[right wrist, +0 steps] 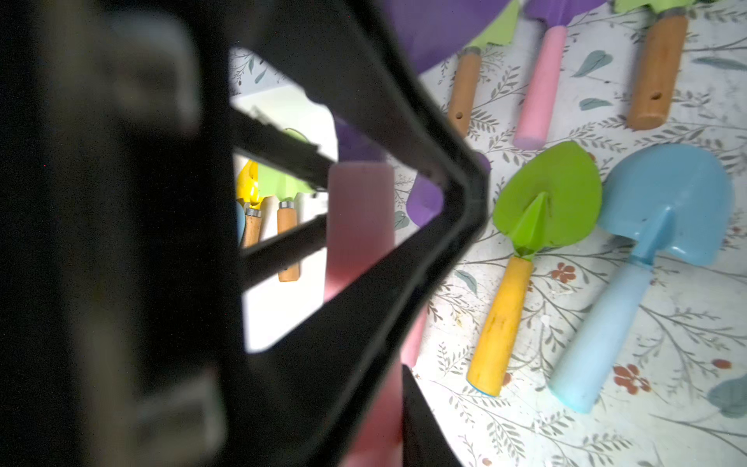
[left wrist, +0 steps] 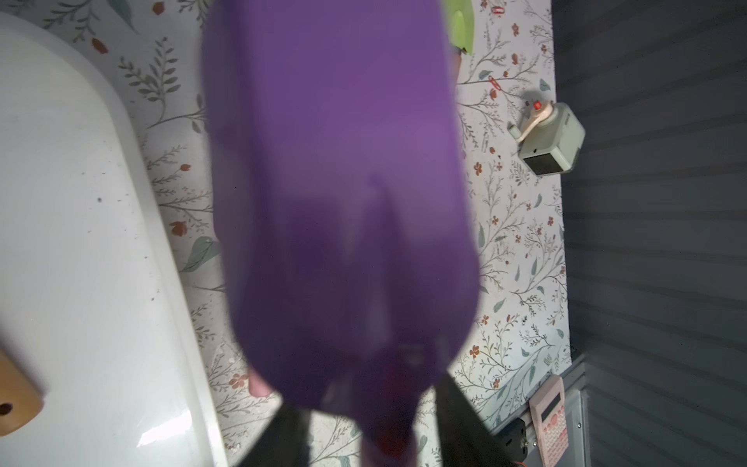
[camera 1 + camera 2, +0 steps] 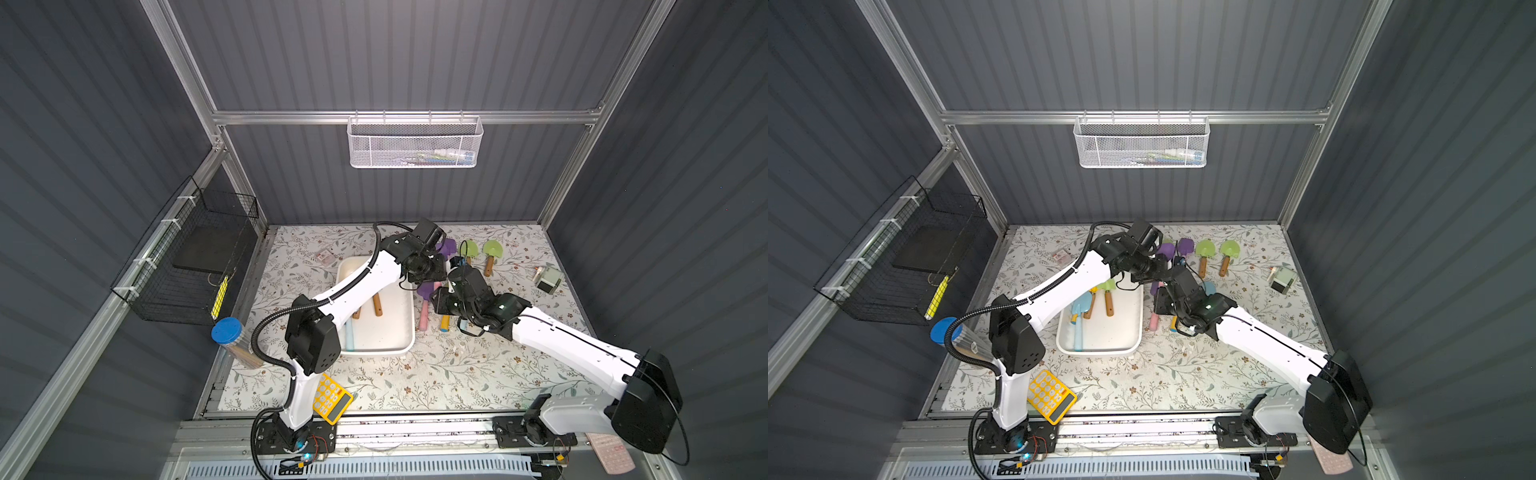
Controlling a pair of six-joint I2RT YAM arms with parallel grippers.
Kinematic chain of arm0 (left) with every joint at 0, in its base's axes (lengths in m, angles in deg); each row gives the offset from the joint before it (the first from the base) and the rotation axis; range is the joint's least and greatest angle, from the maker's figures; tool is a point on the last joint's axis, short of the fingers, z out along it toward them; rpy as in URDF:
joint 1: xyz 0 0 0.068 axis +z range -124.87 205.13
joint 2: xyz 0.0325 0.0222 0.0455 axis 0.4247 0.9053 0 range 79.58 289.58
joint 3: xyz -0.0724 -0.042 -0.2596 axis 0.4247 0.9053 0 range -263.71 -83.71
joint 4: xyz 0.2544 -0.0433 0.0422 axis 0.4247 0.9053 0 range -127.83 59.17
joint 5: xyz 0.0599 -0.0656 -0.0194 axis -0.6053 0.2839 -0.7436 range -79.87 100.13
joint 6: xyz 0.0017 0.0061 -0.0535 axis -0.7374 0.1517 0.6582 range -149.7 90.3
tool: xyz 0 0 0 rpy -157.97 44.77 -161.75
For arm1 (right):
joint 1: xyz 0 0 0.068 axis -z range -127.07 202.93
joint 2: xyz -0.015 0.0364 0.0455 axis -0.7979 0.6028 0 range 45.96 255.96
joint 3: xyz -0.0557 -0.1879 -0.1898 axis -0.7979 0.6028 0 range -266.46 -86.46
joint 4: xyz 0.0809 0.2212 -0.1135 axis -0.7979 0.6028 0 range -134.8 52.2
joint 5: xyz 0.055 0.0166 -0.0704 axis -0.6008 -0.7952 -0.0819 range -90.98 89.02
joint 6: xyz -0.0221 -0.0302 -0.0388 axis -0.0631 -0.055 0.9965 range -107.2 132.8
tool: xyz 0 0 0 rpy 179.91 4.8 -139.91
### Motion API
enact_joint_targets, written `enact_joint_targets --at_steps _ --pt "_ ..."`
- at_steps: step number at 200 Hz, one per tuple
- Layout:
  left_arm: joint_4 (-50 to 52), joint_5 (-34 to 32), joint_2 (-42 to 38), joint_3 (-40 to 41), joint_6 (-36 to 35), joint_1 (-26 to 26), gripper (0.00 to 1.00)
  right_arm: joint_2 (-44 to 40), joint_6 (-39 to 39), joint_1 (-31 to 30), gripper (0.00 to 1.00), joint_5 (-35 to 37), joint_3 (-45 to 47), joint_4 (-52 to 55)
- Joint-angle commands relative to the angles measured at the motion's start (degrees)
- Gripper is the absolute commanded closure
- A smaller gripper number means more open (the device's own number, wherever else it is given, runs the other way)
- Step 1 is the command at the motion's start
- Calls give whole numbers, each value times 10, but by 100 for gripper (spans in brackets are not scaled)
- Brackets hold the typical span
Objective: Take the shovel out of the storage box
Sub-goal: Place the shovel at the center of the board.
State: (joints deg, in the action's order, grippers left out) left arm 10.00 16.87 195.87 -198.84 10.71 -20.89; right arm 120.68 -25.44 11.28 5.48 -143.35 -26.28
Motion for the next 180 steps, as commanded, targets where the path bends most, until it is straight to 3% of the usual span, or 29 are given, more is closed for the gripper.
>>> enact_joint_targets --at_steps 1,40,76,111,141,164,180 --pt "4 -5 -32 -9 -18 0 26 -21 13 -5 88 5 9 -4" --pt "9 -5 -77 6 -49 27 1 -71 8 10 89 -9 50 1" --pt "10 -6 -122 60 -89 76 0 -158 9 86 90 -82 124 16" --pt "45 -47 -116 88 -173 87 1 -221 49 221 90 -175 166 71" --pt "19 -61 -125 159 -201 93 1 -219 72 313 91 -220 185 97" --pt "1 -53 -133 209 -201 105 1 -197 76 361 91 -234 218 58" --pt "-18 -44 -145 242 -200 109 1 -162 79 400 91 -283 222 41"
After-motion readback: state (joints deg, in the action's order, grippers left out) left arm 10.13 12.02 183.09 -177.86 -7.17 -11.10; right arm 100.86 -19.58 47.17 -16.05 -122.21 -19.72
